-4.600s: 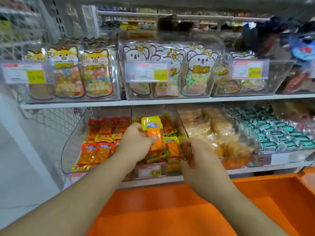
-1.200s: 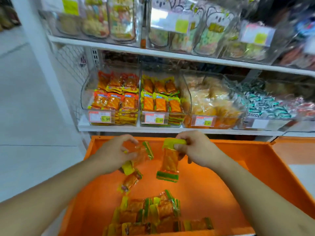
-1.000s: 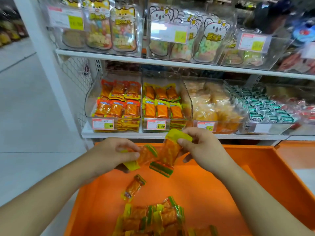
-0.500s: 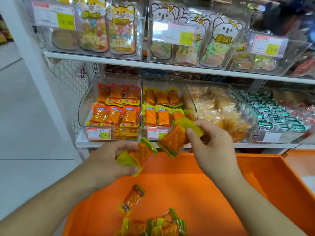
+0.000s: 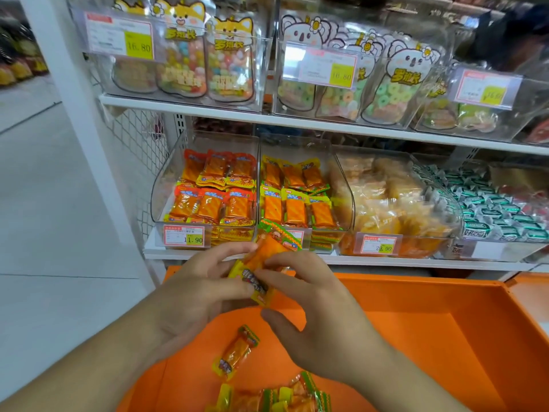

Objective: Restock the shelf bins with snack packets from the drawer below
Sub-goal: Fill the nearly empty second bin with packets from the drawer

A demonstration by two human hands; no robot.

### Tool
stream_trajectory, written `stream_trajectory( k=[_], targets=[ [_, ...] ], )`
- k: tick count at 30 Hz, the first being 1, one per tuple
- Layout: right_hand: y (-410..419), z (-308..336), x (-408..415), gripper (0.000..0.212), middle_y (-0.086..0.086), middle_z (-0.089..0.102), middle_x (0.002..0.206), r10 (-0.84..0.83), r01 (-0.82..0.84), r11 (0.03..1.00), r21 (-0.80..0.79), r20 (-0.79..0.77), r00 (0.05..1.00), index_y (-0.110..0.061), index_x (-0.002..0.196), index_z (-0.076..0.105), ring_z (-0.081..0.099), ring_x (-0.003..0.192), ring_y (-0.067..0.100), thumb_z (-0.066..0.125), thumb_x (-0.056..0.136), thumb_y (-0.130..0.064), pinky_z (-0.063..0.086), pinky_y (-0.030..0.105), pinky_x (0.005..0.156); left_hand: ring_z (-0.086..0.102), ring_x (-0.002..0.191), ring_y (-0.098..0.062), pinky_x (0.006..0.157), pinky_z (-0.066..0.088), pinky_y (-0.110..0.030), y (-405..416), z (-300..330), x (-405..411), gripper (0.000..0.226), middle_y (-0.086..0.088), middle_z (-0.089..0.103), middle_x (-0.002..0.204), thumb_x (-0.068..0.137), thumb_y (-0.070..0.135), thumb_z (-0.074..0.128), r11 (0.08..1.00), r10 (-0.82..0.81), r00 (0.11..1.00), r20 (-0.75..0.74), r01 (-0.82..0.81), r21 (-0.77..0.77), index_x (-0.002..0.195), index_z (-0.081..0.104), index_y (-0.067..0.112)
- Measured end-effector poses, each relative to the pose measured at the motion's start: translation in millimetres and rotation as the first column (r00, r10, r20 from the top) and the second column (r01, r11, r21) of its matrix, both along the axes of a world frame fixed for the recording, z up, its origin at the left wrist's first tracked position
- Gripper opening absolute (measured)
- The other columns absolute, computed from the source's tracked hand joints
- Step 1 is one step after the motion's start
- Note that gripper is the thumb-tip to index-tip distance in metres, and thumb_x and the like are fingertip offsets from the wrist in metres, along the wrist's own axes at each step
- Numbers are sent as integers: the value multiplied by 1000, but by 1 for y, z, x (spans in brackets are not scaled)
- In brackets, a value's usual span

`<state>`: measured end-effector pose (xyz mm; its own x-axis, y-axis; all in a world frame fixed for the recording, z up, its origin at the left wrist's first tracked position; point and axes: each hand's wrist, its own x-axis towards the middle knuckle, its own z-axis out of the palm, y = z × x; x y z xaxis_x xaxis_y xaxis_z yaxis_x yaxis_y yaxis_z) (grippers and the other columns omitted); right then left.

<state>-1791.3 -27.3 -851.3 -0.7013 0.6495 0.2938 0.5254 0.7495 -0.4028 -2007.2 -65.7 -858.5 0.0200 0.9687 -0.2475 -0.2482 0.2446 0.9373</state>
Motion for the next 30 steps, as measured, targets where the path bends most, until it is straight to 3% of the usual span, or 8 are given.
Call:
stream_trajectory(
  k=[6, 9, 12, 15, 18, 24, 27, 30],
  targets=[
    [-1, 4, 4, 48, -24, 47, 141, -50, 33, 990, -139, -115, 992, -34, 137, 61, 43, 138, 3, 74, 91, -27, 38, 19, 110, 75, 101, -36, 85, 61, -50, -3, 8, 5, 40, -13, 77, 112, 89, -2, 71, 996, 89, 987, -137, -86, 23, 123, 71, 21],
    [6, -1, 6, 37, -18, 55, 119, -317, 291, 948, -129, -307, 897, -30, 118, 60, 54, 117, 4, 77, 88, -19, 47, 23, 95, 77, 99, -31, 82, 64, -48, -4, 13, 9, 40, -9, 79, 108, 91, -2, 71, 997, 69, 978, -196, -60, 50, 123, 69, 22],
    [16, -3, 5, 53, -10, 59, 116, -604, 427, 766, -482, -308, 735, -35, 119, 50, 59, 106, 8, 87, 81, -36, 55, 36, 88, 77, 98, -26, 79, 65, -43, -5, 17, 12, 42, -6, 80, 107, 91, -3, 70, 995, 78, 971, -225, -61, 79, 124, 66, 23],
    [21, 1, 8, 79, -16, 53, 130, -611, 418, 729, -542, -238, 755, -35, 140, 41, 54, 118, 0, 90, 78, -39, 51, 27, 96, 77, 100, -25, 83, 64, -45, -5, 19, 12, 44, -4, 80, 108, 91, -3, 69, 996, 52, 960, -274, -31, 82, 125, 64, 25],
    [26, 15, 14, 80, -28, 52, 133, -527, 298, 744, -599, -251, 812, -40, 146, 38, 51, 118, -14, 87, 83, -29, 49, 13, 93, 77, 102, -24, 87, 63, -44, -5, 21, 12, 48, -5, 80, 108, 92, -2, 69, 996, -12, 949, -316, 39, 79, 129, 60, 28],
    [35, 15, 22, 46, -2, 77, 113, -456, 116, 650, -751, -264, 850, -28, 122, 68, 75, 102, 23, 85, 84, -10, 62, 51, 89, 78, 95, -26, 85, 63, -48, -5, 23, 9, 49, -8, 80, 102, 88, 6, 77, 996, -59, 923, -379, 79, 37, 127, 64, 31],
    [33, 14, 22, 27, 7, 79, 104, -491, 32, 589, -807, -327, 808, -15, 110, 71, 77, 92, 27, 79, 87, -4, 63, 44, 80, 76, 102, -33, 93, 59, -57, -2, 20, 6, 40, -14, 78, 108, 82, 9, 83, 999, 44, 977, -211, -37, 36, 120, 74, 21],
    [31, 11, 20, 18, 14, 79, 95, -557, -62, 519, -853, -392, 733, -3, 106, 69, 73, 82, 28, 75, 89, -2, 56, 38, 73, 70, 105, -38, 96, 53, -53, 1, 17, 0, 43, -20, 74, 117, 78, 16, 78, 998, 50, 980, 195, -54, 16, 121, 75, 12]
  ],
)
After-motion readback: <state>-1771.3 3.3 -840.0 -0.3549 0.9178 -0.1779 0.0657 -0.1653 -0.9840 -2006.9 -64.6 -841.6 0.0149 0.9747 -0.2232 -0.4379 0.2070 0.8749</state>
